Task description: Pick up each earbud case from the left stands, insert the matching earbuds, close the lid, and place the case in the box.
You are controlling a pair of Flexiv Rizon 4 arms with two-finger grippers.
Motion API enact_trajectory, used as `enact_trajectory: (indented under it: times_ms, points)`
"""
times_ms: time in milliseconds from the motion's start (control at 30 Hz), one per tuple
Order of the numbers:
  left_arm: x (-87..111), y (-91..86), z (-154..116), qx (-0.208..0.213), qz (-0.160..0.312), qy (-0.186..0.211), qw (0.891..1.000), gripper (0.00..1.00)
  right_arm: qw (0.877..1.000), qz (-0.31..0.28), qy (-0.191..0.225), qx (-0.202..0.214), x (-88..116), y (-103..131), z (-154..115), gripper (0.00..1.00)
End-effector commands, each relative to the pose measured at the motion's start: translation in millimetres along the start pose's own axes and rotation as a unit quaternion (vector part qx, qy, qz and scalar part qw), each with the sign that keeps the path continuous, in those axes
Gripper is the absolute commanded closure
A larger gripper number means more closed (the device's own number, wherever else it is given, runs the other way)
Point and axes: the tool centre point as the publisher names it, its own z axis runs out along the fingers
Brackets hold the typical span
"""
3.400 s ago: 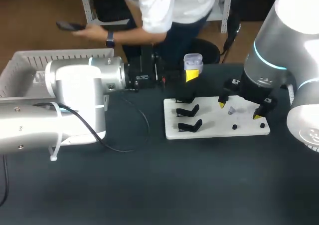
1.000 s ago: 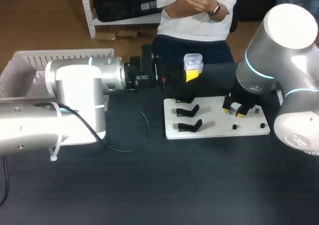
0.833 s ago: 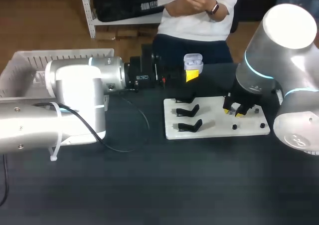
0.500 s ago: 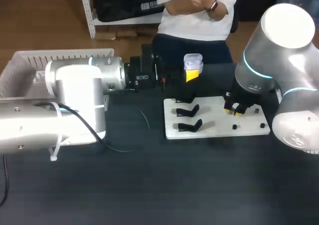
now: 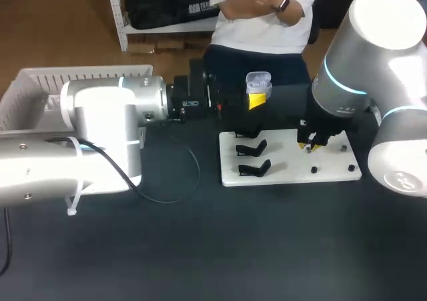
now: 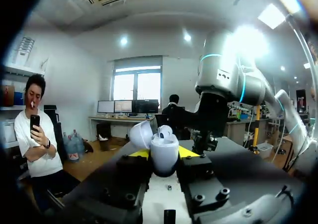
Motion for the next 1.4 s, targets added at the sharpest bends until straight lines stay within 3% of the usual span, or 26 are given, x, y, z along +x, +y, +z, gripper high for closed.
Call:
enact_trajectory:
  times_ms: [33, 400, 600, 933, 1400]
  points:
    - [1.2, -2.2, -0.1, -0.004, 0.003, -0.003, 1.000, 1.00, 0.994, -0.101, 0.012, -0.039, 17.7, -0.1, -45.6, 1.00]
    - [1.2, -2.2, -0.1, -0.004, 0.003, -0.003, 1.000, 1.00, 0.965, -0.259, 0.028, -0.038, 48.2, 22.5, -92.6, 1.00]
    - [1.2, -2.2, -0.1, -0.004, 0.003, -0.003, 1.000, 1.00, 0.949, -0.311, 0.027, -0.045, 53.6, 38.5, -117.6, 1.00]
    - [1.2, -2.2, -0.1, -0.004, 0.003, -0.003, 1.000, 1.00, 0.943, -0.330, 0.013, -0.040, 43.8, 70.8, -140.1, 1.00]
    - [1.2, -2.2, -0.1, -0.004, 0.003, -0.003, 1.000, 1.00, 0.958, -0.282, 0.004, -0.052, 2.9, 116.2, -140.9, 1.00]
